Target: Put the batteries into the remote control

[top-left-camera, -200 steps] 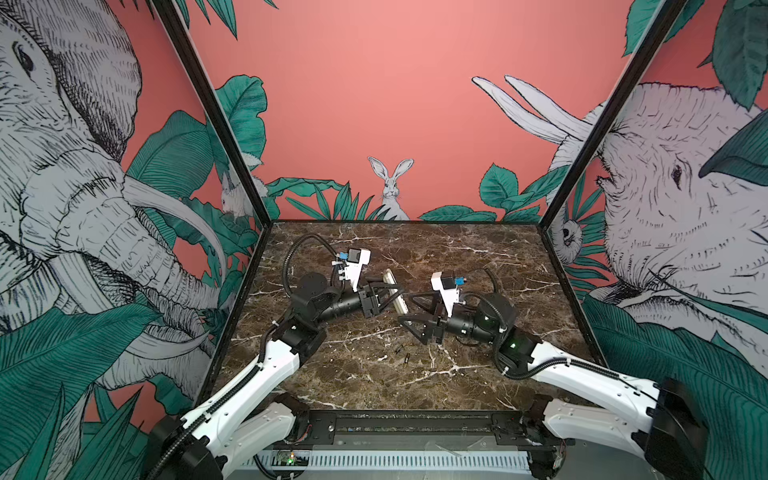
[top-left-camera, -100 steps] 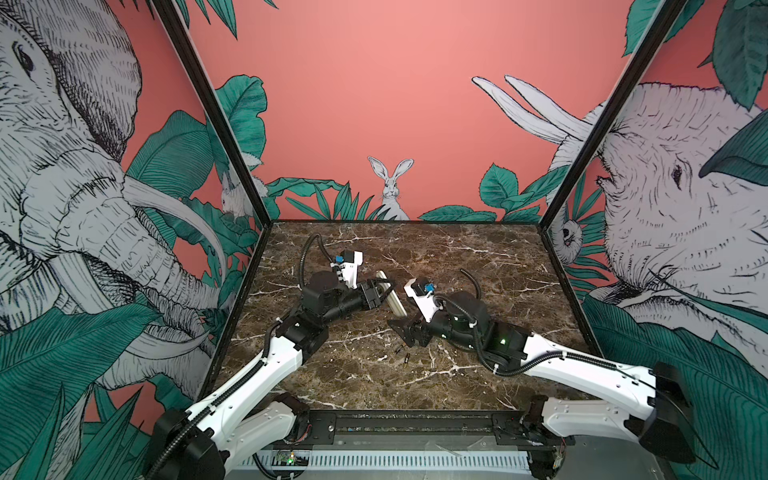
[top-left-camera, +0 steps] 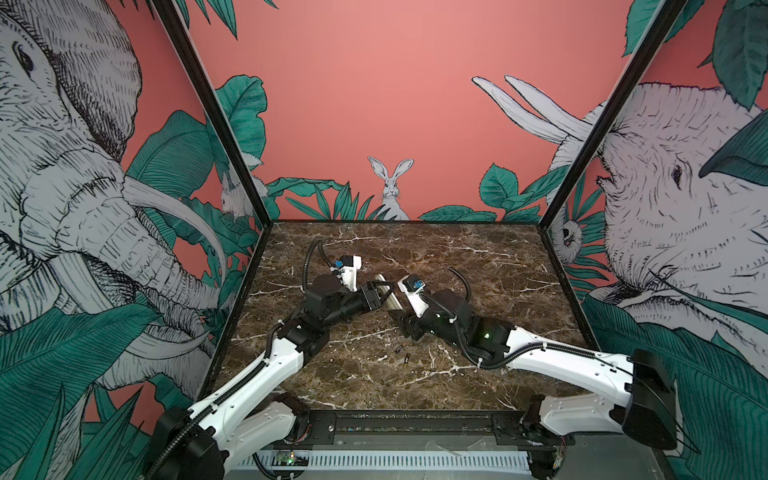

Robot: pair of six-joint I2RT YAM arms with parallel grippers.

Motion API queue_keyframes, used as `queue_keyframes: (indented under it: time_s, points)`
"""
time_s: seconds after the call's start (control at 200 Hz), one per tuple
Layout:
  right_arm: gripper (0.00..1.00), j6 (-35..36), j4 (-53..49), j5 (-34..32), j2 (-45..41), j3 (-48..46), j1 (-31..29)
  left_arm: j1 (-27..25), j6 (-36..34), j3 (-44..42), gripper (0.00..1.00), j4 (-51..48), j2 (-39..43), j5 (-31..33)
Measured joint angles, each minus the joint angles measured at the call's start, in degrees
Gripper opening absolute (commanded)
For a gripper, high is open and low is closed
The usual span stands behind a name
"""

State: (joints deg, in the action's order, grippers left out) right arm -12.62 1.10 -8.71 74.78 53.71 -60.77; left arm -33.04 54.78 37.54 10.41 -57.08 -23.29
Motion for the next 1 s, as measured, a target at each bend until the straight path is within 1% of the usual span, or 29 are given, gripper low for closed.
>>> queue_keyframes:
  time_s: [0.445,0.62,0.795,0.865,0.885,0.91,1.0]
  points:
    - [0.67,0.11,-0.55,-2.56,4.59,2.40,0.00,-0.31,1.20,-1.05,0.00,0.66,-0.02,0.20]
    - [0.51,0.26,-0.52,-2.73,5.62,2.47,-0.20,-0.33,1.20,-1.18,0.00,0.70,-0.02,0.35]
    - [0.31,0.57,-0.31,-2.43,5.62,2.47,-0.79,-0.33,1.20,-1.27,0.00,1.40,-0.04,0.46]
    - [0.25,0.70,-0.07,-2.12,5.62,2.47,-0.90,-0.33,1.20,-1.27,0.00,1.81,-0.22,0.55]
    - [0.24,0.72,-0.04,-2.10,5.60,2.47,-0.96,-0.33,1.20,-1.27,0.03,1.90,-0.26,0.57]
    - [0.21,0.87,-0.07,-2.12,5.57,2.47,-1.01,-0.33,1.22,-1.27,0.11,1.90,-0.35,0.66]
    - [0.14,1.68,0.04,-2.49,5.25,1.81,-1.11,-0.44,1.36,-1.27,0.44,1.86,-0.74,0.79]
